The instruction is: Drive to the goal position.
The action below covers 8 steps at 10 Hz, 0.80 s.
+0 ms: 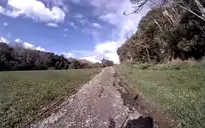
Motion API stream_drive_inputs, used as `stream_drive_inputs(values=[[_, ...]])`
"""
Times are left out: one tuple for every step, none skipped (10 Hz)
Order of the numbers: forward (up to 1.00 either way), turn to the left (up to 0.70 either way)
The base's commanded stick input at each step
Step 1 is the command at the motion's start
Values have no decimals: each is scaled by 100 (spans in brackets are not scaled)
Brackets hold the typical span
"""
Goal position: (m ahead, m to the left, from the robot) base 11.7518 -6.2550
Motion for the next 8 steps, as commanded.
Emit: stream_drive_inputs(values=[[0,0],[0,0],[0,0],[0,0],[30,0],[70,0],[70,0],[70,0]])
